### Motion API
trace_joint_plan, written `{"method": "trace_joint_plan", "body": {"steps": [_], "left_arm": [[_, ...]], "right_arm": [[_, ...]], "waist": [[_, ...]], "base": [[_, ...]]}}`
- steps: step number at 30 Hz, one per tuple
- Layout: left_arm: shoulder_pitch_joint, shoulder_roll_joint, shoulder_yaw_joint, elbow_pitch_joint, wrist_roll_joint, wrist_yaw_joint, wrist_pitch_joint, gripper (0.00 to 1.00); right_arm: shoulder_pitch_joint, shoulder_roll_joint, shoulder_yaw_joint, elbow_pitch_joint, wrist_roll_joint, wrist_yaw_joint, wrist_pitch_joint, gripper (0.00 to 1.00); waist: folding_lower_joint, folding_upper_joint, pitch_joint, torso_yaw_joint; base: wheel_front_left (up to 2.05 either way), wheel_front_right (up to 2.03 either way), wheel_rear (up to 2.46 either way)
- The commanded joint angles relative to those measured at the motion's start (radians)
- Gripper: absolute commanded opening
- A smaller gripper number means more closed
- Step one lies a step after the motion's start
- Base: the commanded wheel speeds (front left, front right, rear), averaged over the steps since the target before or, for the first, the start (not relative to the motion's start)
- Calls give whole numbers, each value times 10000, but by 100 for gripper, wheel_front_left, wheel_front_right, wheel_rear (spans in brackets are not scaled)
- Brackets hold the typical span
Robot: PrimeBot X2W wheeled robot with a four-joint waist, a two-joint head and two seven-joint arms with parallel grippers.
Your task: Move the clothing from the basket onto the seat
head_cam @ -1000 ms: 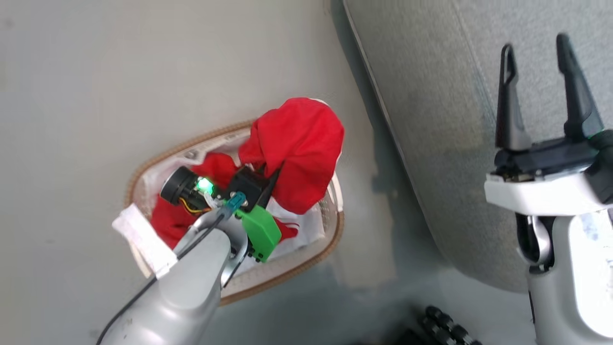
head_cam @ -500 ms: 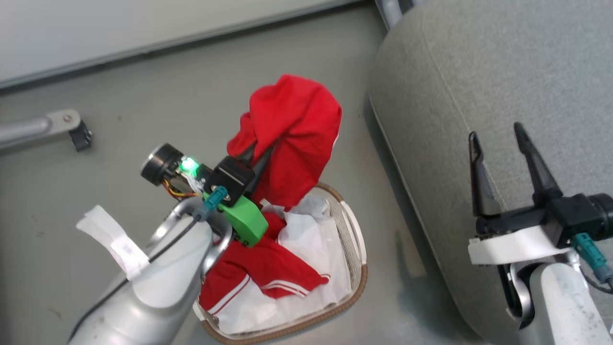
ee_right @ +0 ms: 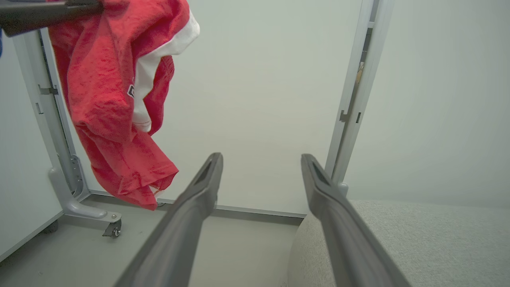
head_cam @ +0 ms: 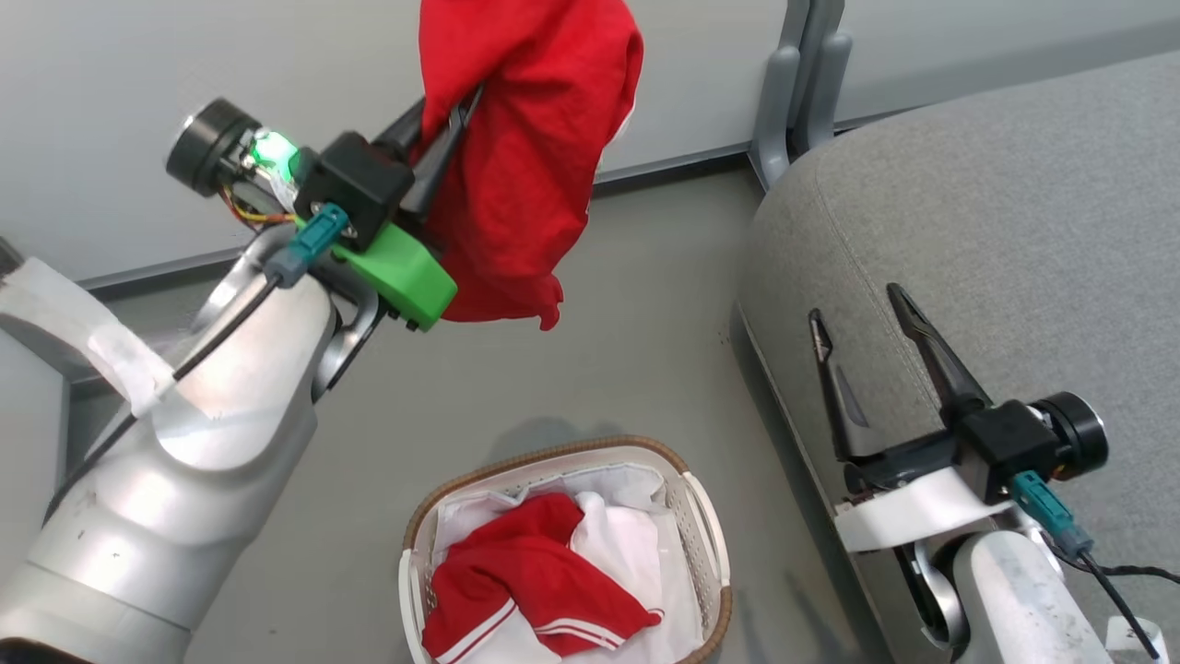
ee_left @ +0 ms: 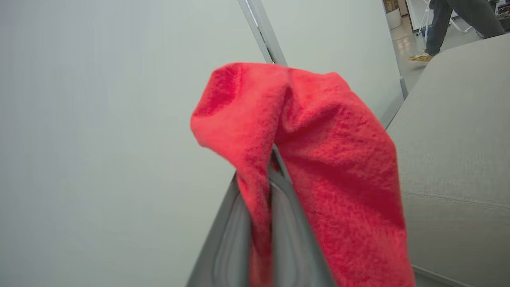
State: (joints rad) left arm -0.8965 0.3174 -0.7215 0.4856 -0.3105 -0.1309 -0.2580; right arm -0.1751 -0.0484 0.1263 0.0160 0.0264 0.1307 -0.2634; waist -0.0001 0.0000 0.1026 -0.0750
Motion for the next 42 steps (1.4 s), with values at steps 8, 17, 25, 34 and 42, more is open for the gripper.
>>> {"method": "trace_joint_plan", "body": {"steps": [8,17,25,34,42], "left_arm": [[-560,-459,-384,-55,-366,9,16,0],[-736,-1135,-1143,-395,-523,10,61,0],[-434,-1430,-1635,-871,-831,15,226,0],[111,-1388,-1699,-1094,-1372,60,346,0],[921,-1338,-1471,-671,-1894,199,154,15]], "right_arm": [[-754,-37,1202,488,-7,-1,-21,100],[-1895,-32,2327,1466,260,-1,-21,100],[-2715,-35,2810,1795,668,-1,-21,100],[-3020,-37,2791,1640,1141,-1,-21,36],[-2705,-37,2655,1430,1237,-1,-21,0]], "waist": [[1,0,-462,273],[1,0,-608,629],[1,0,-749,837],[1,0,-819,944],[1,0,-764,846]], "base": [[0,0,0],[0,0,0],[0,0,0],[0,0,0],[0,0,0]]}}
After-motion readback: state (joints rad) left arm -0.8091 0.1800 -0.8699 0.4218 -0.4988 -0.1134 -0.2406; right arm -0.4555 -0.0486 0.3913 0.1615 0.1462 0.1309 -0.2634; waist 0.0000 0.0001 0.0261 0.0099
